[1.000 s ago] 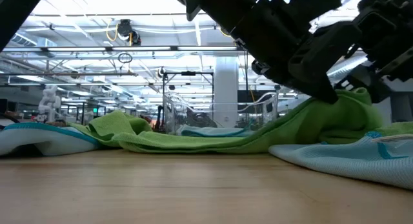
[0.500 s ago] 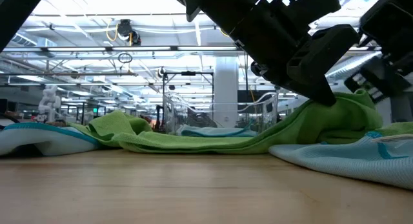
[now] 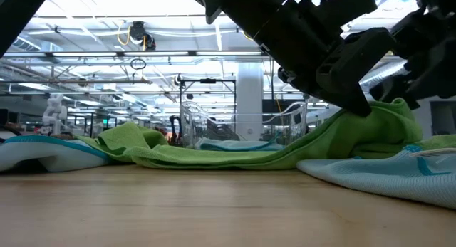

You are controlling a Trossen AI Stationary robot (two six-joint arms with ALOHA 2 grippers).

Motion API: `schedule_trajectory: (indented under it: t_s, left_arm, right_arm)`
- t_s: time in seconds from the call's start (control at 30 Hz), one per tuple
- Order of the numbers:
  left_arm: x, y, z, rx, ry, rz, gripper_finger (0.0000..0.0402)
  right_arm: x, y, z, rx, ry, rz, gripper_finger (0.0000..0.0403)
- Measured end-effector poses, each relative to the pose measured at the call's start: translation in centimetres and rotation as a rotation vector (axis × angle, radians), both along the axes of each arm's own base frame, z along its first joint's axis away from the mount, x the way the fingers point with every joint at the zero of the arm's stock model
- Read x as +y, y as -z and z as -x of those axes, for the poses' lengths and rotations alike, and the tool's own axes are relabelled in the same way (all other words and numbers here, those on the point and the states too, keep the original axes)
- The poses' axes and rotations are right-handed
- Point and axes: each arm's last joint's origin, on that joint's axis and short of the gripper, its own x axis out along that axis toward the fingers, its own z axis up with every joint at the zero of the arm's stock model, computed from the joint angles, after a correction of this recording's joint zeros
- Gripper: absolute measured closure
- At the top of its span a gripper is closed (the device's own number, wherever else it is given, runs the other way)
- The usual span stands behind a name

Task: Fold microfiber towels
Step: Fold the bottom left green microfiber cloth

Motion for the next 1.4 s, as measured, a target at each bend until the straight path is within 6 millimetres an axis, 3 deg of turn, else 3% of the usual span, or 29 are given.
schedule_trajectory:
  t_s: [0.37, 0.6, 0.83, 1.0, 1.4]
  left_arm:
    - [0.4, 0.0, -0.1, 0.0, -0.008, 0.001, 0.0398]
    - [1.0, 0.0, -0.2, -0.006, -0.037, 0.026, 0.0399]
    - [1.9, 0.0, -0.4, -0.019, -0.085, 0.086, 0.0399]
    - [2.1, 0.0, -0.5, -0.023, -0.094, 0.108, 0.0397]
    - [2.8, 0.1, -0.6, -0.027, -0.146, 0.164, 0.0397]
  right_arm:
    - [1.4, 0.4, 0.7, 0.021, -0.179, 0.047, 0.0189]
    - [2.0, 1.0, 1.3, -0.026, -0.131, 0.375, 0.0198]
    - [2.9, 1.9, 1.4, -0.019, -0.145, 0.529, 0.0198]
    - [3.1, 2.5, 1.1, -0.035, -0.056, 0.655, 0.0198]
    - [3.8, 3.8, 0.4, -0.017, -0.057, 0.683, 0.0198]
